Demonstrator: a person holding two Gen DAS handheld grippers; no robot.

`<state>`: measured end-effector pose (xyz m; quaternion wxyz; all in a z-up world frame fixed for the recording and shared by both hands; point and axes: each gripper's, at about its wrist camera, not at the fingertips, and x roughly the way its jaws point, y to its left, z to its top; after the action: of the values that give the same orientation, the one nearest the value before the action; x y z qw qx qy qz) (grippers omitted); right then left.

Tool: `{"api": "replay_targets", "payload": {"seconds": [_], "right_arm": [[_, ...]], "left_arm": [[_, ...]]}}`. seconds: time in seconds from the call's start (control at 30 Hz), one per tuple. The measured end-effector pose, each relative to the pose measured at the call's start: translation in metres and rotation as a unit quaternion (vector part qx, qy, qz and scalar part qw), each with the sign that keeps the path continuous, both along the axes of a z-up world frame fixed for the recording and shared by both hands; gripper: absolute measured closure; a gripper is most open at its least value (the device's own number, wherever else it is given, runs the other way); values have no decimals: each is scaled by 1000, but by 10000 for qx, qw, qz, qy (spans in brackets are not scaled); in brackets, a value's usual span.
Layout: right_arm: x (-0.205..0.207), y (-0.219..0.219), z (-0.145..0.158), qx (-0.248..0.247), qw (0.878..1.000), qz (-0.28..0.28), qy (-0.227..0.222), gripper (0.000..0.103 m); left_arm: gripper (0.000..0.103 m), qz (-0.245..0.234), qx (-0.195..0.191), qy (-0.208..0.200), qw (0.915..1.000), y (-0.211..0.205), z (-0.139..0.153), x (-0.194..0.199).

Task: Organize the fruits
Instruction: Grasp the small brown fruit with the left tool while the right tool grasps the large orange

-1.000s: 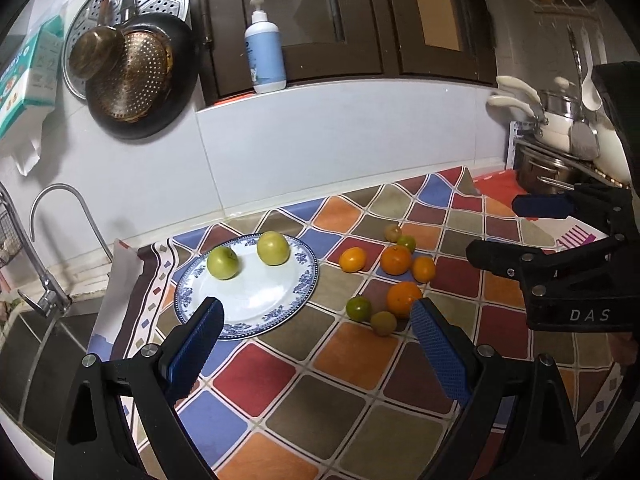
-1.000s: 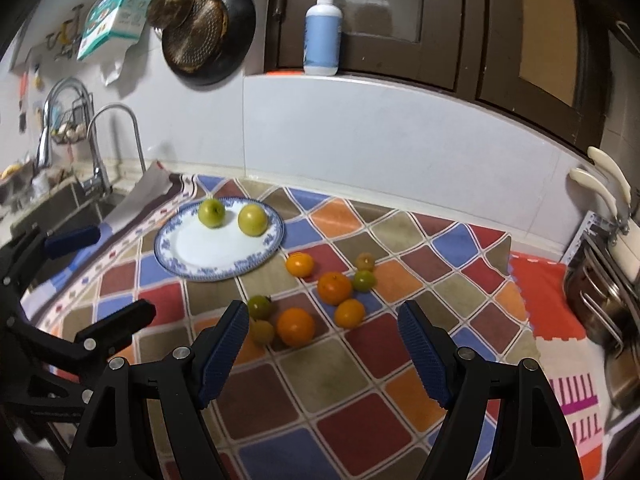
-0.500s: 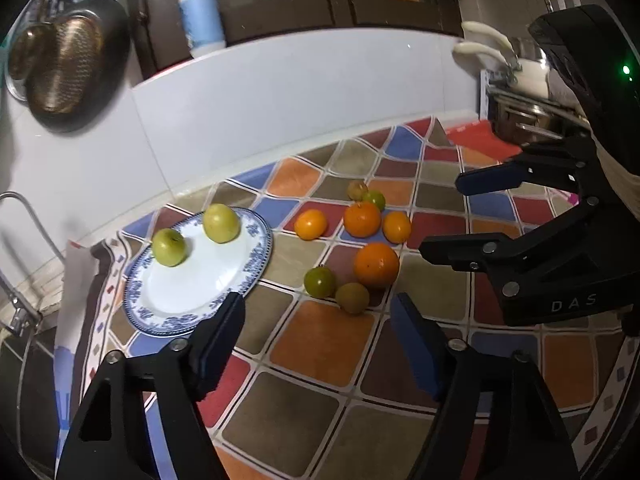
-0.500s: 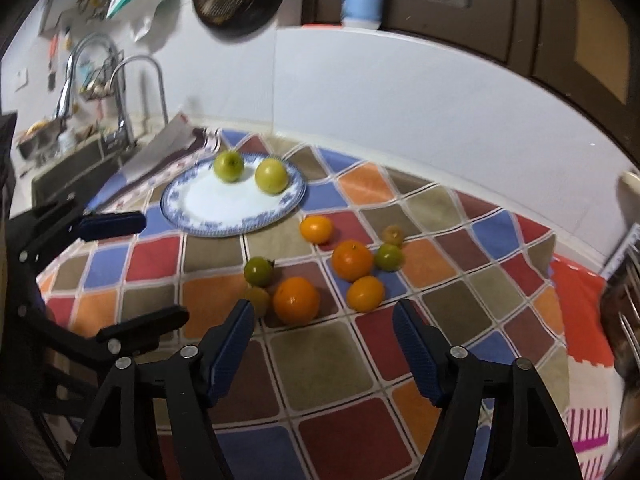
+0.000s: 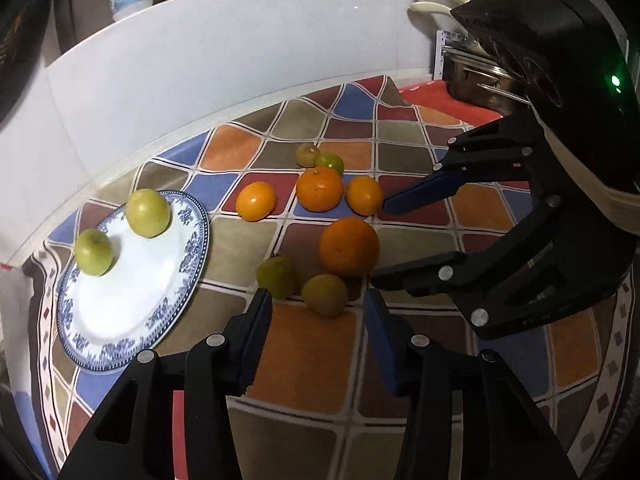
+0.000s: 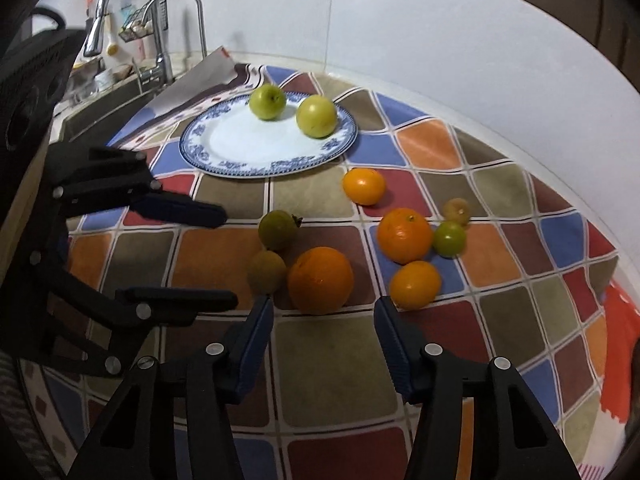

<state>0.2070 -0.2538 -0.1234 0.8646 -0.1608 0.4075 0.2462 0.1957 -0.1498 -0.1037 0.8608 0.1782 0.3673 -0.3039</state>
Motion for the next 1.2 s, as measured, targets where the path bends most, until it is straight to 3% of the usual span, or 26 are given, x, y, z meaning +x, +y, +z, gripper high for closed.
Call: {"api": "replay_targets", "payload": {"seconds": [0.37, 0.63, 1.2], "right_arm": [[21, 9, -13, -73, 9992, 297, 268, 58], [24, 7, -15, 106, 9988, 321, 358, 62], [0, -15, -11, 436, 9958, -760, 249, 62]], "left_arm": [[69, -394, 27, 300, 9988, -1, -10, 18], [69, -520, 8, 426, 9977, -7, -14, 20], [76, -90, -171, 568, 9982, 0, -21, 11]]}}
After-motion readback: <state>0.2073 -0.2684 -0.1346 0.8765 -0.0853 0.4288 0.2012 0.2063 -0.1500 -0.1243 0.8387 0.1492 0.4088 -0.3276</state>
